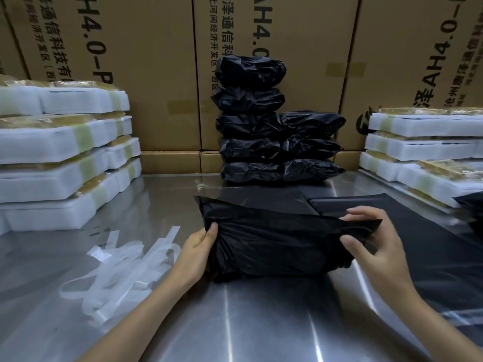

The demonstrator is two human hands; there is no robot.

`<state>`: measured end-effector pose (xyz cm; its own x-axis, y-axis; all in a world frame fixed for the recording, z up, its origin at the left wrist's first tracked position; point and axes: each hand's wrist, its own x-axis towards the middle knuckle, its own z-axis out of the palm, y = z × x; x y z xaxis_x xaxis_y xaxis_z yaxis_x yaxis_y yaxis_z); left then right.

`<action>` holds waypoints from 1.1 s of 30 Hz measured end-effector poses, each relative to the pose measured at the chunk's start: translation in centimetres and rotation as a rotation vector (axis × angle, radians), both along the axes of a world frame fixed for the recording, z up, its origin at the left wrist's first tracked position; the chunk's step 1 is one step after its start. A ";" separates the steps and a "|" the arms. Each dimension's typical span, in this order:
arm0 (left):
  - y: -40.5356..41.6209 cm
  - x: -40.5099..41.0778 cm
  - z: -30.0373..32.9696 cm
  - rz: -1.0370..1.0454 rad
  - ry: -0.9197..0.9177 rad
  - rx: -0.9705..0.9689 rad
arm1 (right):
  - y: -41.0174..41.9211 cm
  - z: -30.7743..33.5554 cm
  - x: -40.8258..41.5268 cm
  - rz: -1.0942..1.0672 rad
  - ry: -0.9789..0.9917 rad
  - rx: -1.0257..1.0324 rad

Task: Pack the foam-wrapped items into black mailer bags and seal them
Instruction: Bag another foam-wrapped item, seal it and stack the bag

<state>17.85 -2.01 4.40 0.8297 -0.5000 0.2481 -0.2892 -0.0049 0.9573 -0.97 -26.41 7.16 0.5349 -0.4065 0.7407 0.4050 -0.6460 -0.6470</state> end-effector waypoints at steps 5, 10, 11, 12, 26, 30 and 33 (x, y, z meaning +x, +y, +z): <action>0.1 0.2 0.4 0.001 0.011 -0.030 | 1.1 1.4 -0.1 -0.053 -0.141 0.047; 0.7 -0.3 1.8 -0.032 -0.125 -0.116 | 1.2 1.7 0.7 -0.131 -0.180 0.094; 0.8 -0.4 2.1 -0.049 -0.156 -0.133 | 1.2 1.8 0.9 -0.140 -0.181 0.105; 0.9 -0.5 2.4 -0.061 -0.165 -0.164 | 1.1 1.8 1.2 -0.149 -0.180 0.117; -0.9 0.4 4.9 0.330 -0.226 -0.321 | 0.0 3.0 4.3 -0.157 -0.054 0.424; -1.5 1.5 5.0 0.405 -0.192 -0.270 | -0.6 3.3 5.4 -0.191 0.075 0.521; -2.3 2.4 4.6 0.476 -0.157 -0.206 | -1.0 3.4 6.3 -0.224 0.160 0.539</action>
<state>20.22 -4.33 9.00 0.8977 -0.0061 0.4407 -0.4406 0.0125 0.8976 5.32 -27.37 10.52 0.4802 -0.8180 0.3166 0.1678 -0.2687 -0.9485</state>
